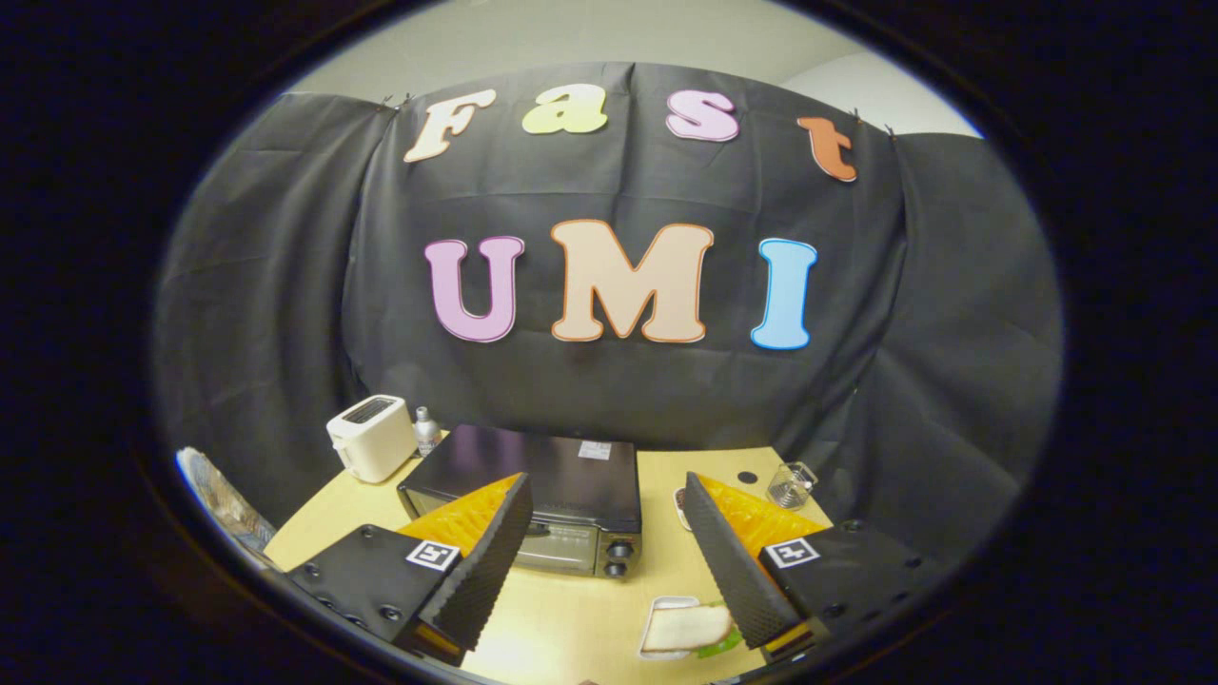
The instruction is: Open the toaster oven, put the food inside, and close the toaster oven door.
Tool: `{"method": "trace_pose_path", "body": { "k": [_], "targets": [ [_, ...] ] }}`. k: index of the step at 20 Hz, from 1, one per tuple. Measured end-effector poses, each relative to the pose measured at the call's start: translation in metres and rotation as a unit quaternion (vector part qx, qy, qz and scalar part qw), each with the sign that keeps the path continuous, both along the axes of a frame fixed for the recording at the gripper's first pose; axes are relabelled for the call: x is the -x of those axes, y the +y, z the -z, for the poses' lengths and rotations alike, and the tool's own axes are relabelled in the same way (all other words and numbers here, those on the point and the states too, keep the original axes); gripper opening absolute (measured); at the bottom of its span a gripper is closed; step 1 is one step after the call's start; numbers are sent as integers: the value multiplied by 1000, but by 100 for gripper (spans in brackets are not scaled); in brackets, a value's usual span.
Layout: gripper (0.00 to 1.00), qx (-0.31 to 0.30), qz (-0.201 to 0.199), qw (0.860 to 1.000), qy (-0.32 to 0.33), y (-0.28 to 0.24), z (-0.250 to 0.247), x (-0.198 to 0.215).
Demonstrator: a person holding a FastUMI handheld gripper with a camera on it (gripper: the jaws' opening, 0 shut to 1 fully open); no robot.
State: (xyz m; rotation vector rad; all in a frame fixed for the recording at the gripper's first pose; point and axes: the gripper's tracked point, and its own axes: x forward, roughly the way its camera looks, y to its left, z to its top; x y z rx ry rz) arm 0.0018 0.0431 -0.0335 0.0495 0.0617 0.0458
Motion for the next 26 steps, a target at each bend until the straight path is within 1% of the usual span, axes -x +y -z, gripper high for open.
{"method": "trace_pose_path", "body": {
  "k": [4, 9, 15, 18, 21, 23, 26],
  "targets": [
    [100, 2, 1, 1000, 15, 19, 18, -10],
    [100, -12, -4, 1000, 21, 51, 28, -31],
    [100, -30, 3, 999, 23, 84, 44, -61],
    [100, -39, 14, 999, 24, 94, 66, -78],
    [100, -59, 9, 998, 24, 115, 96, -96],
    [100, -59, 11, 998, 29, 124, 115, -106],
    [100, -50, -1, 998, 35, 144, 136, -113]
  ]
}}
